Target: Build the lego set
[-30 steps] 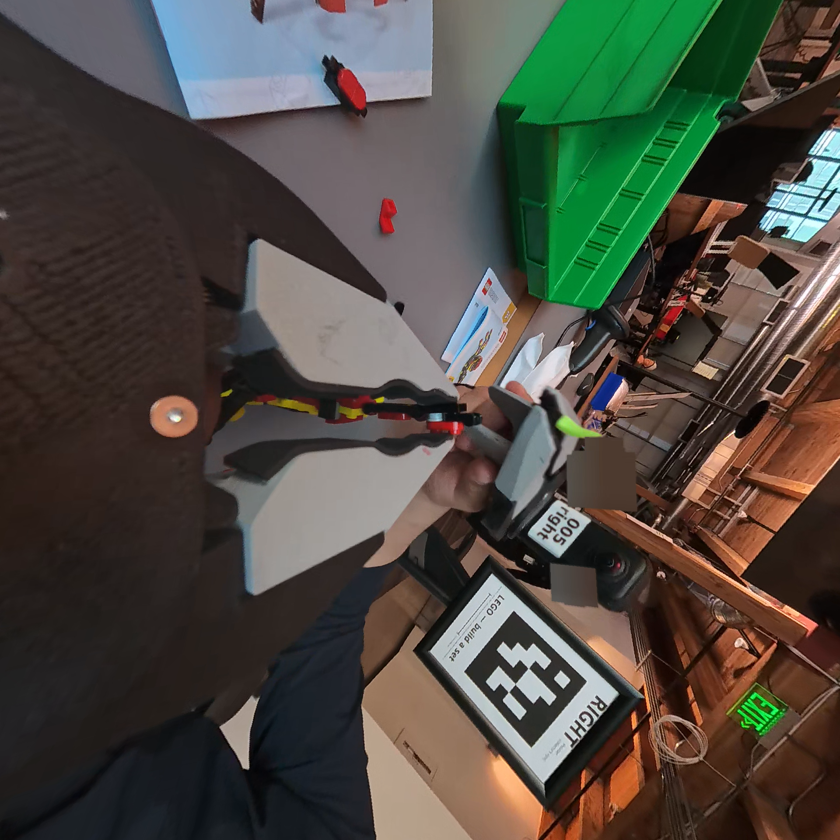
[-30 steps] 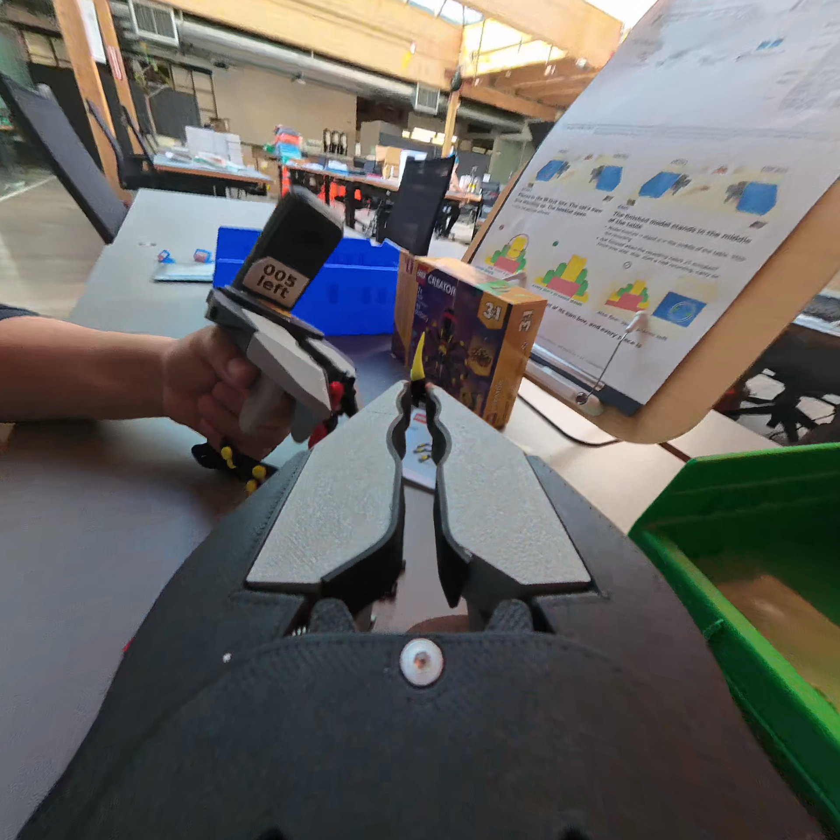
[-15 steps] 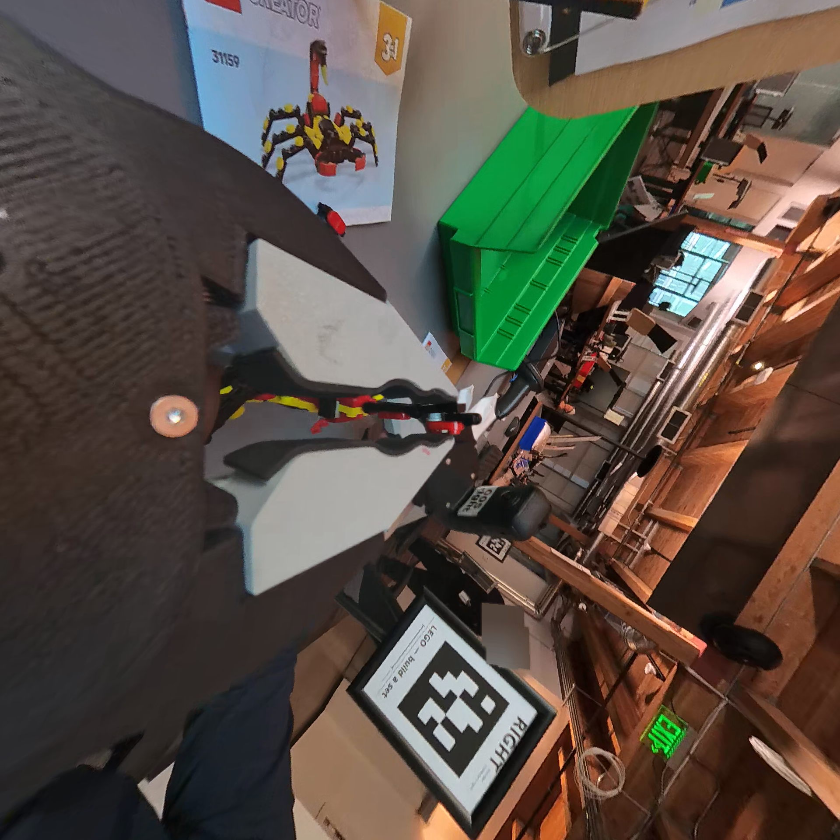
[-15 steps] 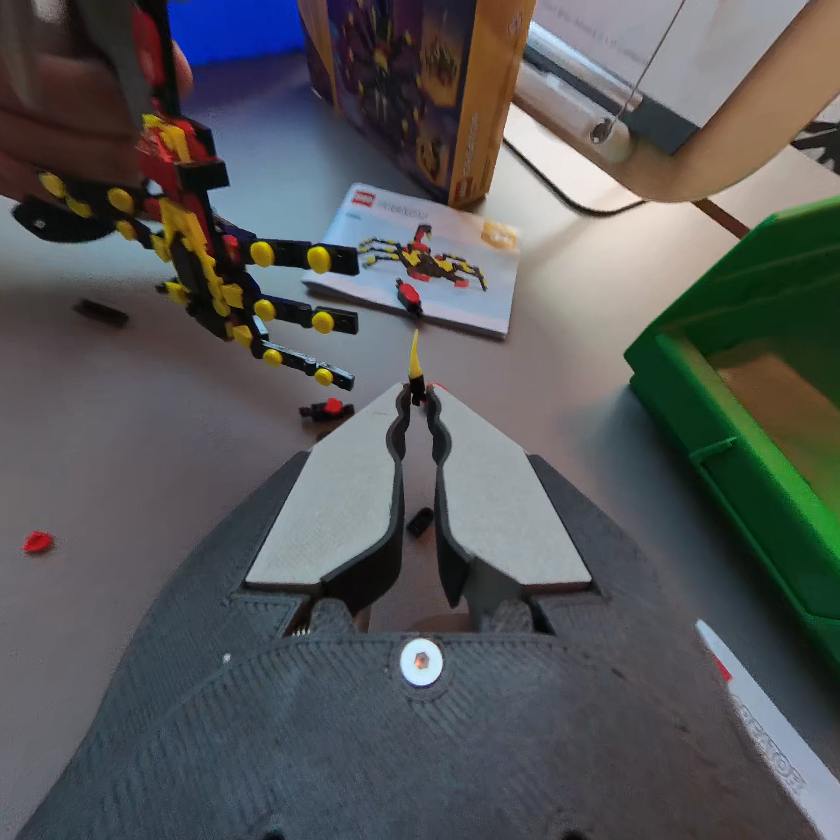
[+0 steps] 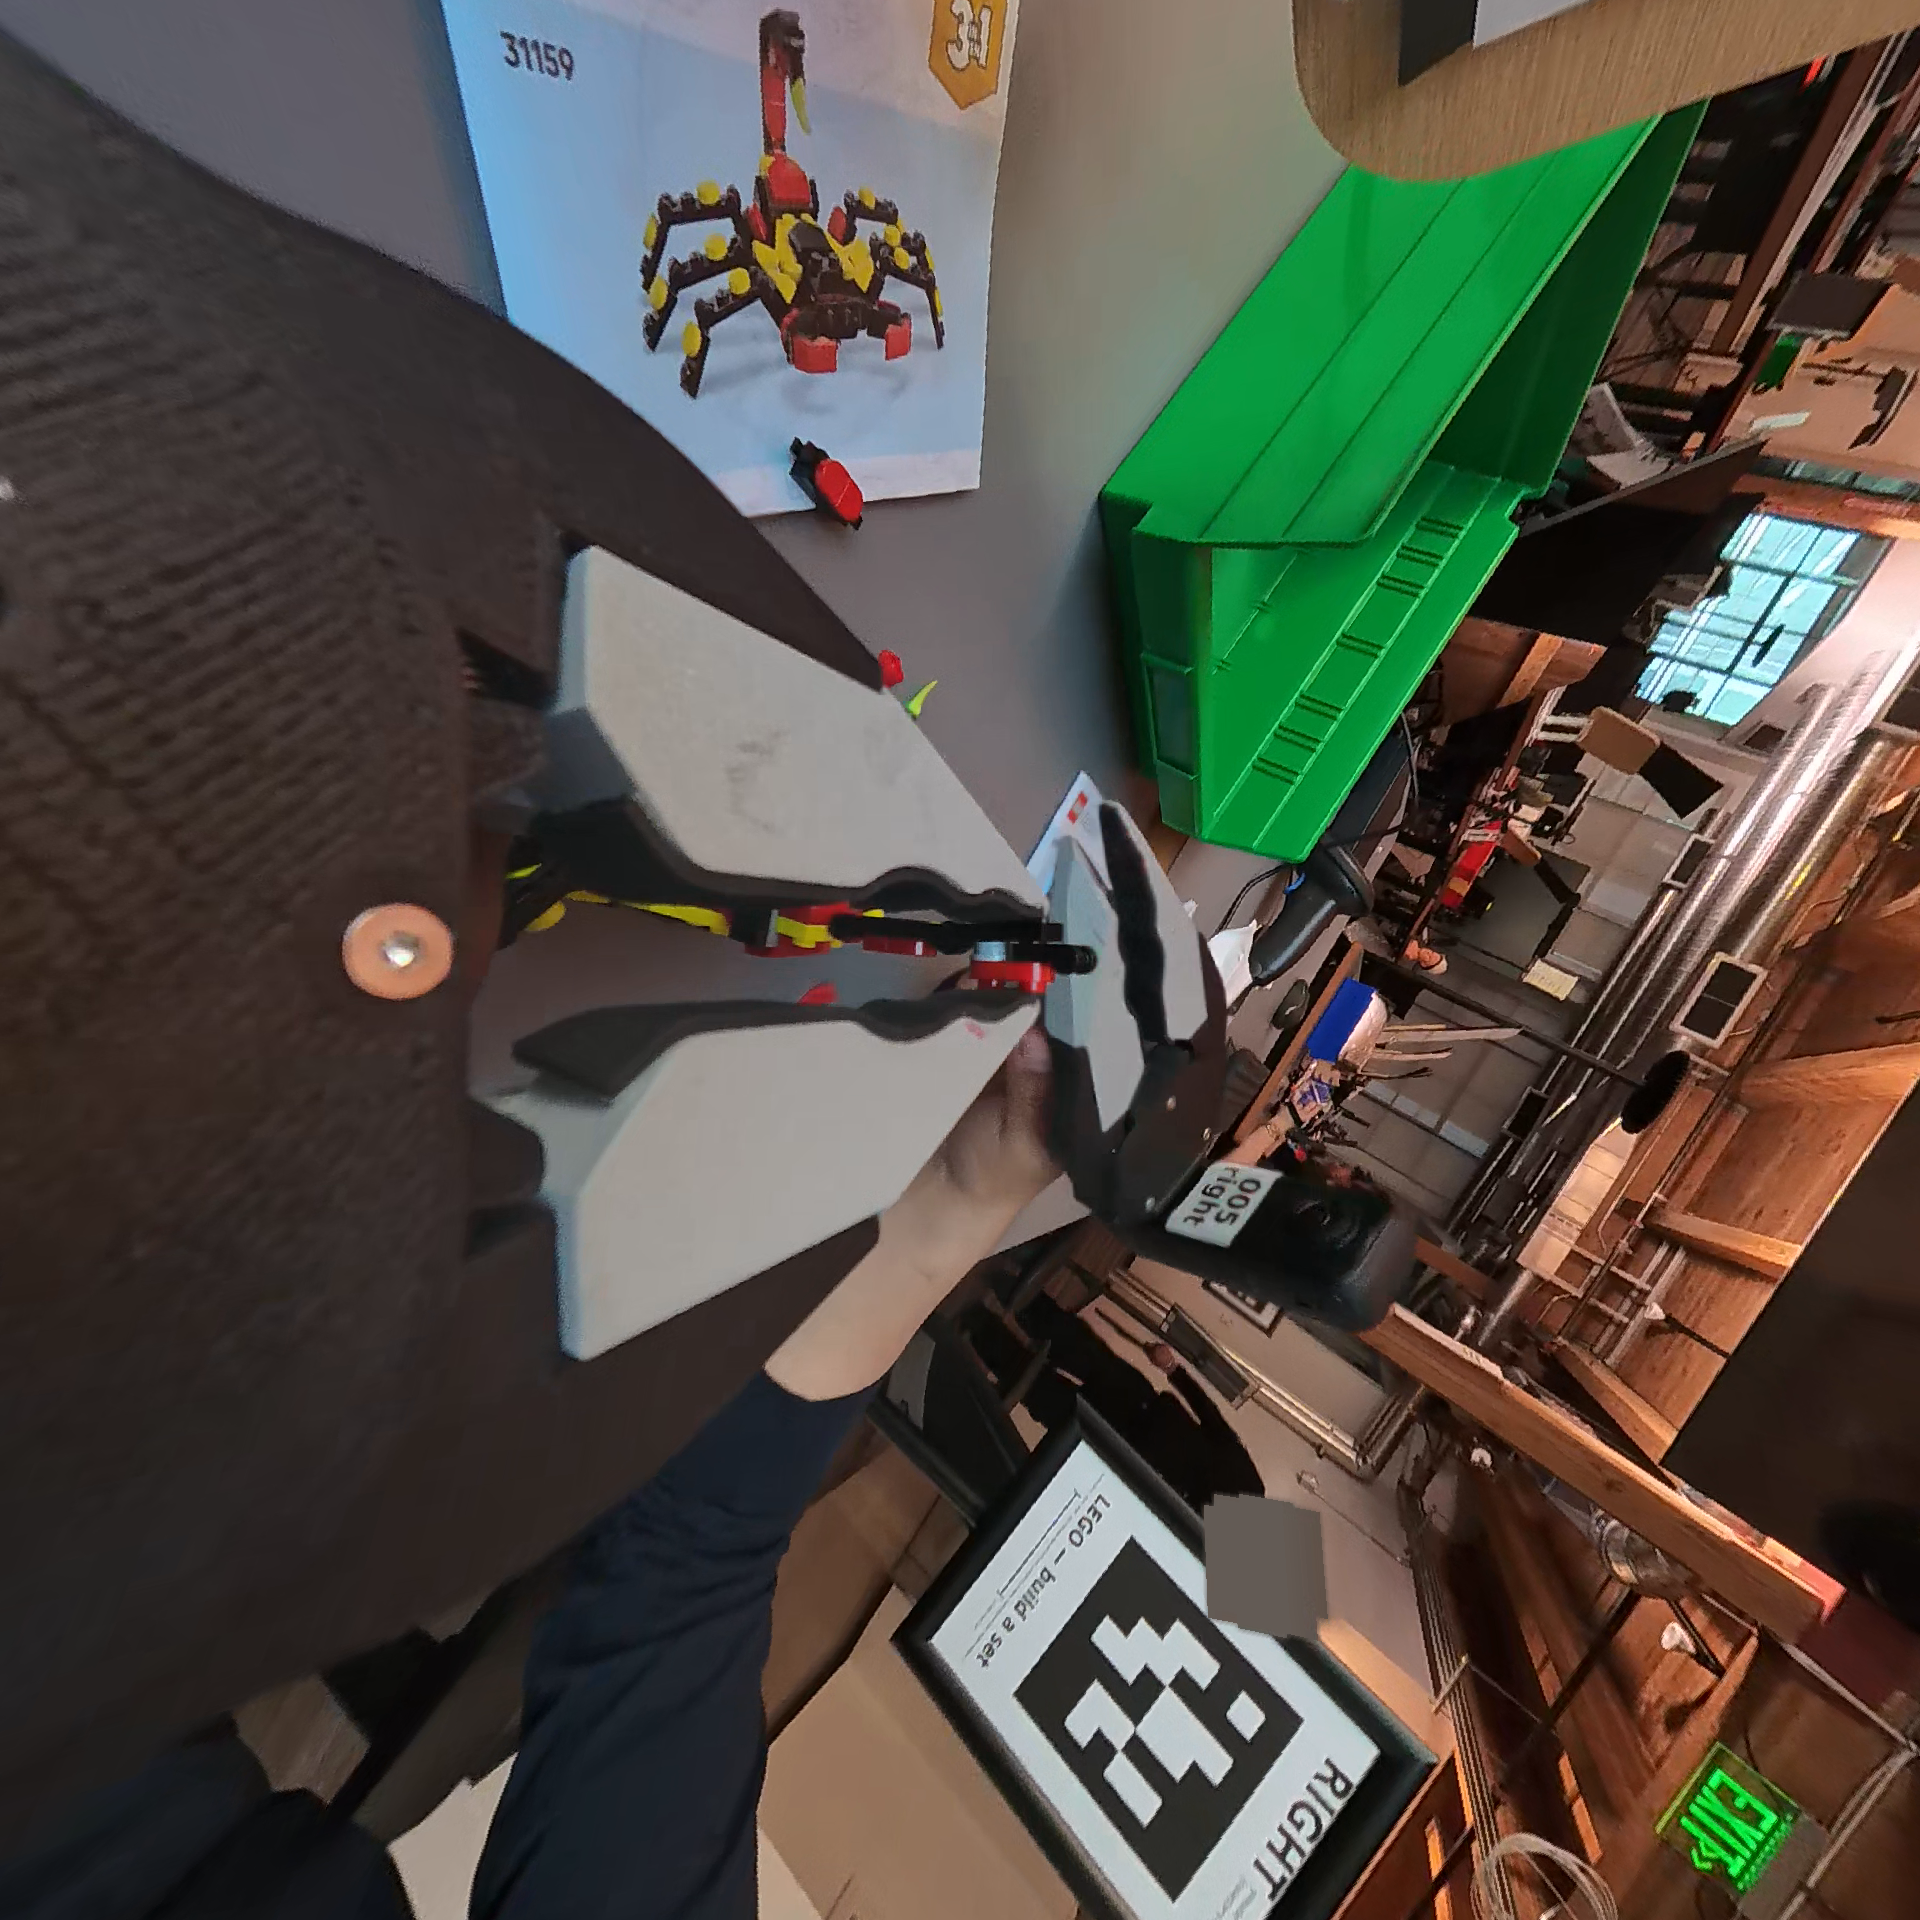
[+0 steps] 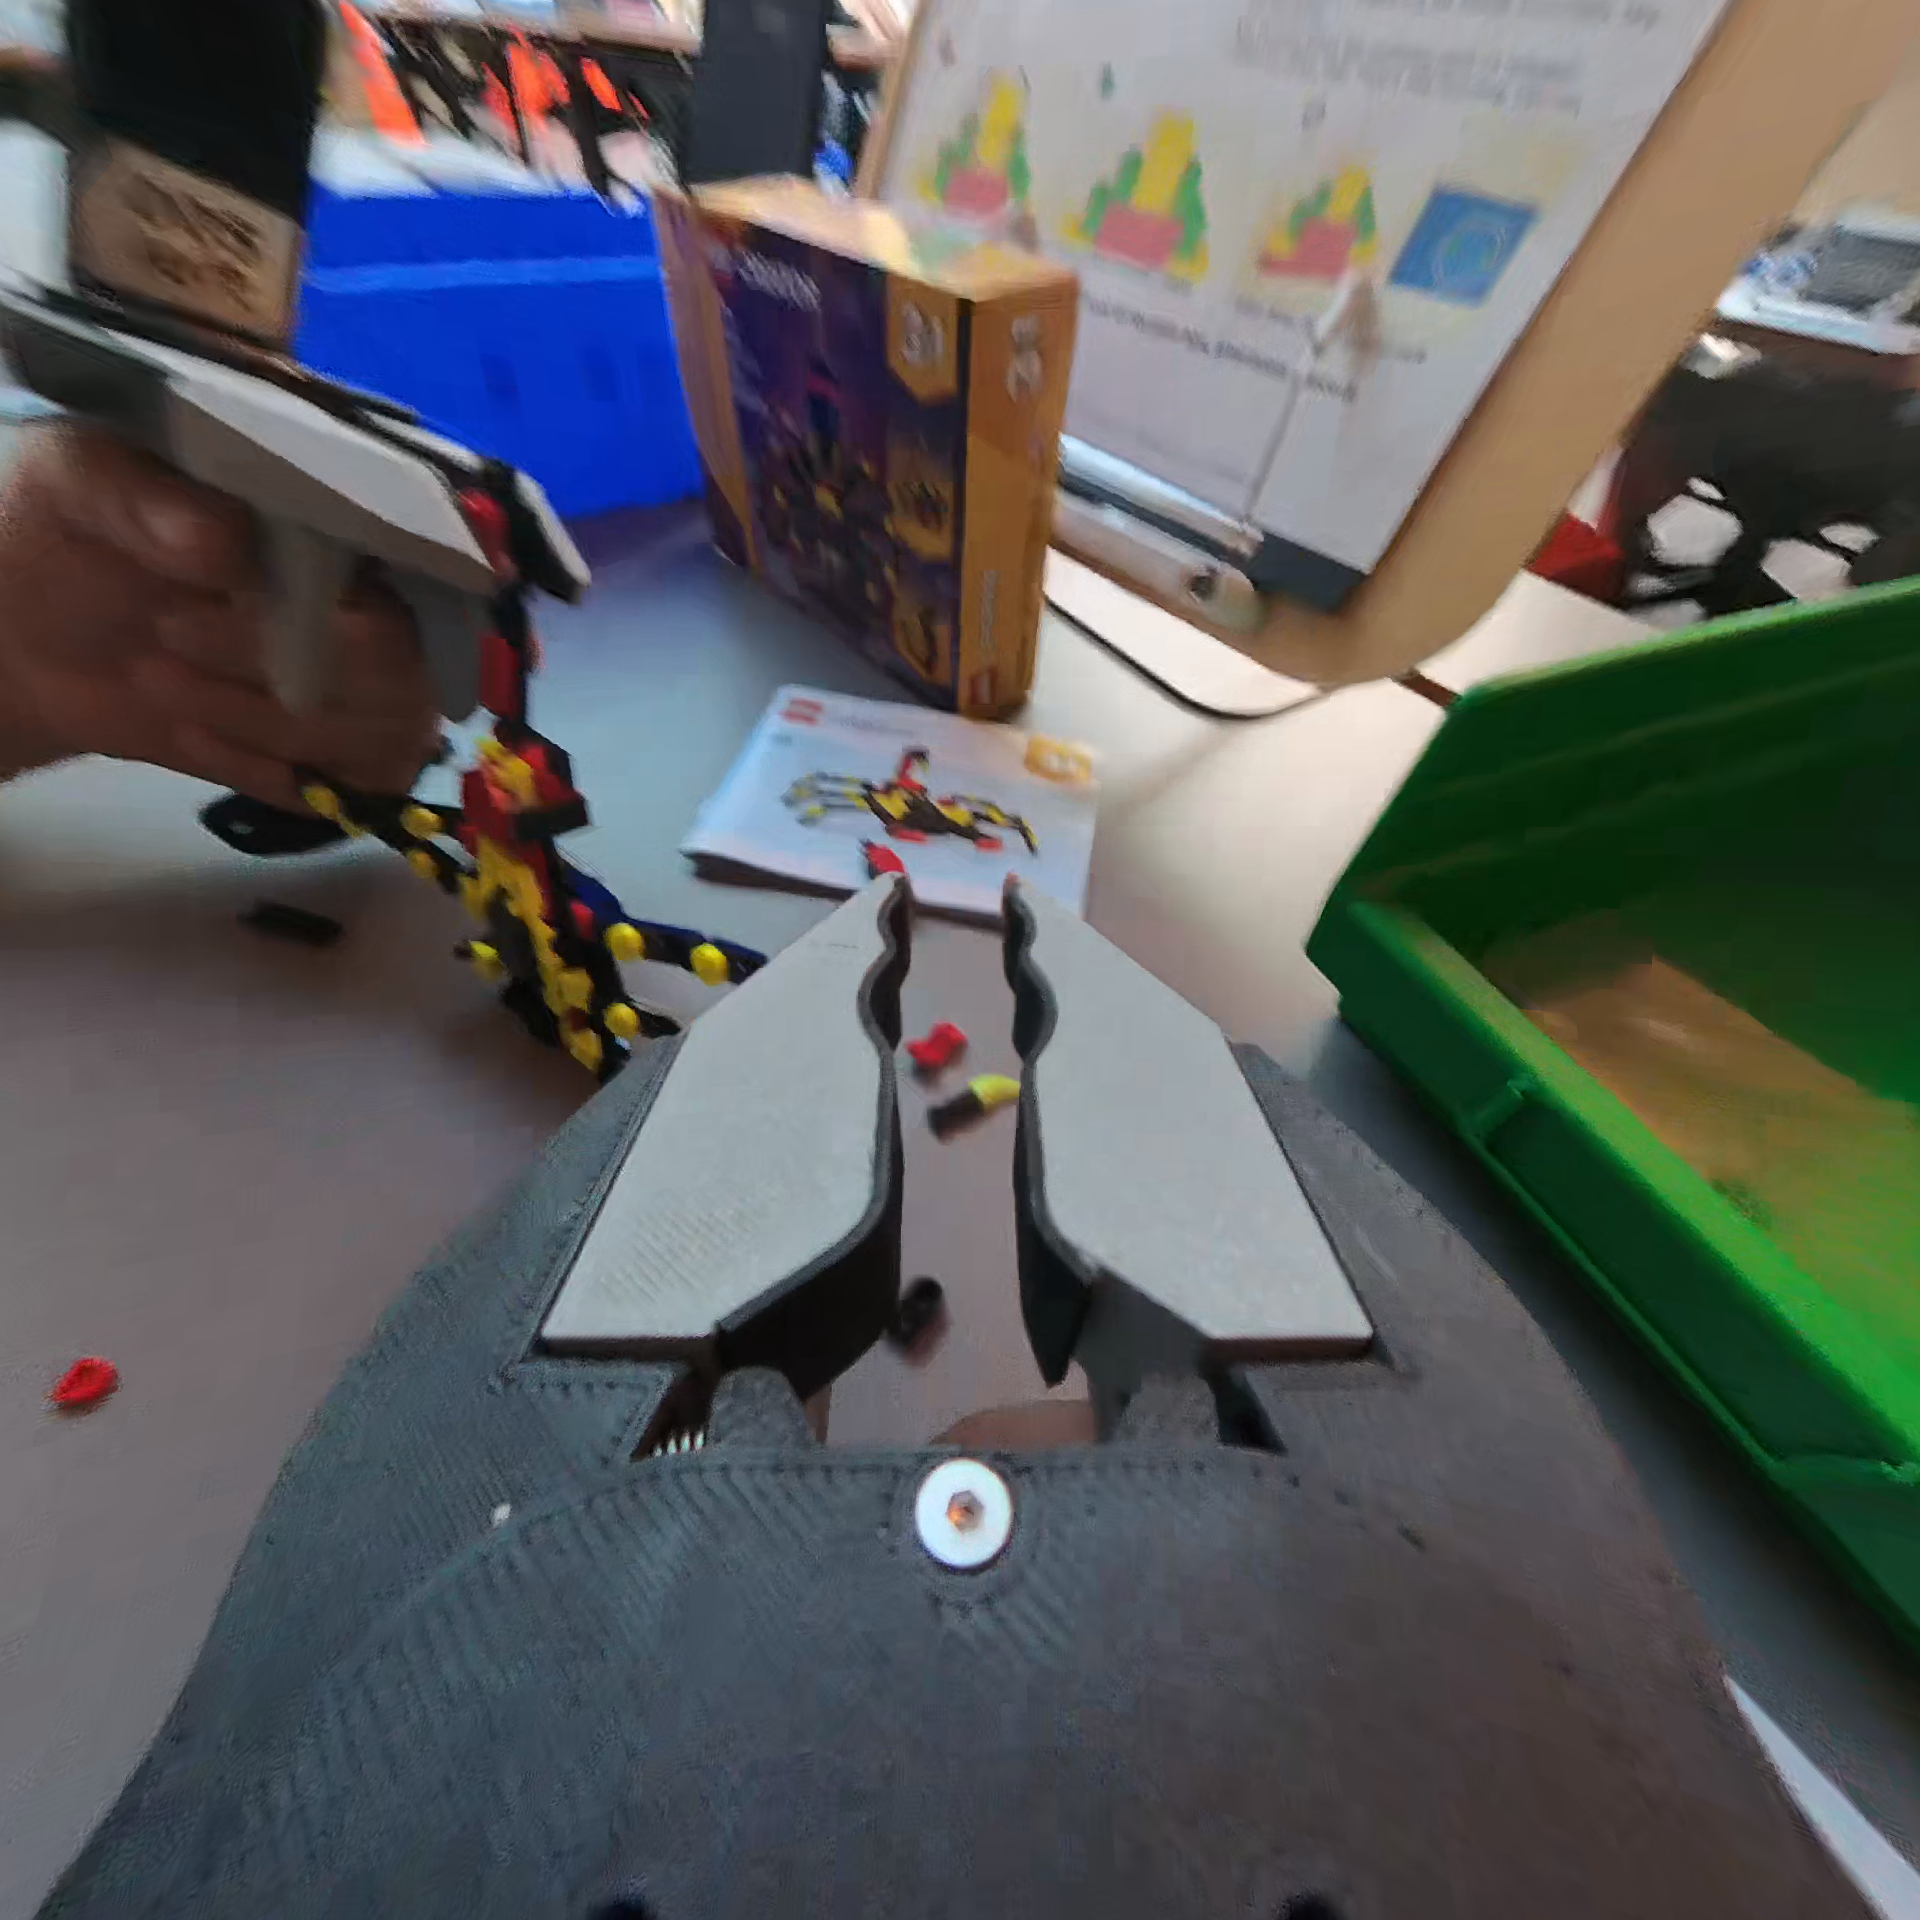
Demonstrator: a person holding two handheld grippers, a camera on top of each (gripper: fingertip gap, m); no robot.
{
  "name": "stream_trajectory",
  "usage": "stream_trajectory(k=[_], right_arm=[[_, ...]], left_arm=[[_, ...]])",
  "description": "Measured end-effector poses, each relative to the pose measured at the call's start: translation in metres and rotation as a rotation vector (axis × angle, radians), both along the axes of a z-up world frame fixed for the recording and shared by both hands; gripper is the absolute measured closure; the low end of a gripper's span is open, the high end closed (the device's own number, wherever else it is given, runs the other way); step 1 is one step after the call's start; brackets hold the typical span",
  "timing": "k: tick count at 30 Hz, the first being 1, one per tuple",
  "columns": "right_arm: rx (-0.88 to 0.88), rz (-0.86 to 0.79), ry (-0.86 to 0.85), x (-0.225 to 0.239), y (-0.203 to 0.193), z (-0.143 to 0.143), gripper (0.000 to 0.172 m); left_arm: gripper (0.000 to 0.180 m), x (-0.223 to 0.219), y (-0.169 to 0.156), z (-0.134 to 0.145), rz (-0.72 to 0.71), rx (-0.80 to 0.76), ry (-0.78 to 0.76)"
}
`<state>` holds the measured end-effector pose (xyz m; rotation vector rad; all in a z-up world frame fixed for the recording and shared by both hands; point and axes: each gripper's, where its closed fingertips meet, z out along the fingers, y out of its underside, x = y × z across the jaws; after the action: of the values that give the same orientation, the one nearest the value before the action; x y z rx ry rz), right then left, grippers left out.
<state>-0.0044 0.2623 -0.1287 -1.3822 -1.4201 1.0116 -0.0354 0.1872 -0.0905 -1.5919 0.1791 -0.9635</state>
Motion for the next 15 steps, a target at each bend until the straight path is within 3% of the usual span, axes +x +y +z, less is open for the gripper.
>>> stream_trajectory(k=[3, 7, 12, 15], right_arm=[[-0.065, 0.172, 0.145, -0.003, -0.033, 0.022, 0.155], [-0.041, 0.351, 0.199, -0.003, -0.075, 0.031, 0.150], [-0.060, 0.512, 0.113, -0.005, -0.112, 0.016, 0.152], [-0.010, 0.519, 0.093, -0.010, -0.119, 0.010, 0.164]], left_arm=[[0.171, 0.009, -0.004, 0.000, -0.063, -0.002, -0.010], [0.171, 0.025, -0.012, 0.003, -0.150, 0.015, -0.016], [0.171, 0.038, -0.020, 0.005, -0.202, 0.053, 0.007], [0.171, 0.043, -0.022, 0.004, -0.217, 0.063, 0.027]])
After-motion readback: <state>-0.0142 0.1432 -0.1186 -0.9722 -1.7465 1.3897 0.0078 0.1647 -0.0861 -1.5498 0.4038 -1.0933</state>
